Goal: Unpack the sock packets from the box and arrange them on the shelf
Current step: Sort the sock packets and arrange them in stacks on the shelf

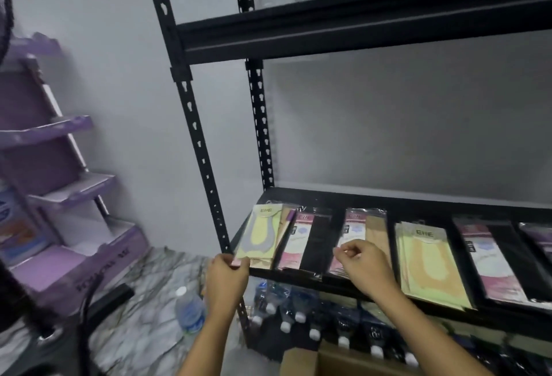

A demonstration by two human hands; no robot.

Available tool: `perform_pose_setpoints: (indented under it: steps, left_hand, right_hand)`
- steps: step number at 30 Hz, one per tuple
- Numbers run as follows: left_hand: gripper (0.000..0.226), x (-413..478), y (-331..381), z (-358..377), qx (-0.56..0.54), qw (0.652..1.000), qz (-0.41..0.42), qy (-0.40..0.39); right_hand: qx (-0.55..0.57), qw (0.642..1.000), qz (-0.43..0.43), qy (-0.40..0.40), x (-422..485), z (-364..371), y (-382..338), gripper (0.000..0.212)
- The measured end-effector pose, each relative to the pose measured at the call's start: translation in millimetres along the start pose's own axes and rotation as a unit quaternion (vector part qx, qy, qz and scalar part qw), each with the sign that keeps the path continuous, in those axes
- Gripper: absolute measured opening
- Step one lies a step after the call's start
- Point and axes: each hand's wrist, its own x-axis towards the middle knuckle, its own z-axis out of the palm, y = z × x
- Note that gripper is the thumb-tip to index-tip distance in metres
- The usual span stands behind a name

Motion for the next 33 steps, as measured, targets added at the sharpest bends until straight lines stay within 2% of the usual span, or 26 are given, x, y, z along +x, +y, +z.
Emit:
perform_pose_setpoints:
  steps: [3,7,12,17,23,27,31,33]
  left_hand:
    - [0.039,10,-10,2,0.012,1.000,-0.025,0.004]
    - [0.046,20,-14,10,0.012,0.999,-0.048,0.001]
    - [0.050,24,-6,17,0.015,0.998,-0.056,0.020]
    - [0.037,31,-11,21,-0.030,0.996,-0.086,0.001]
    - [0.033,36,-18,13,-0.085,0.991,-0.097,-0.037]
    - [0.030,32,-18,1,-0.119,0.987,-0.105,-0.030]
    - [0.027,29,-24,-11,-0.189,0.972,-0.137,-0.023]
    - [0.027,29,-30,-16,-0.228,0.962,-0.151,-0.026]
  right_hand:
    - [-0.046,0.999,-0.004,-0.011,11,21,-9,0.020]
    - [-0.163,0.986,-0.003,-0.023,27,45,-8,0.039]
    - [-0.340,0.940,-0.002,-0.033,36,56,-19,0.046]
    - [-0.421,0.904,0.024,-0.074,40,68,-19,0.051]
    - [-0.386,0.916,0.067,-0.091,47,70,-24,0.045]
    - [-0.342,0.931,0.092,-0.090,47,67,-30,0.039]
    - [-0.263,0.956,0.113,-0.066,52,64,-30,0.030]
    - [-0.208,0.969,0.124,-0.052,55,61,-30,0.033]
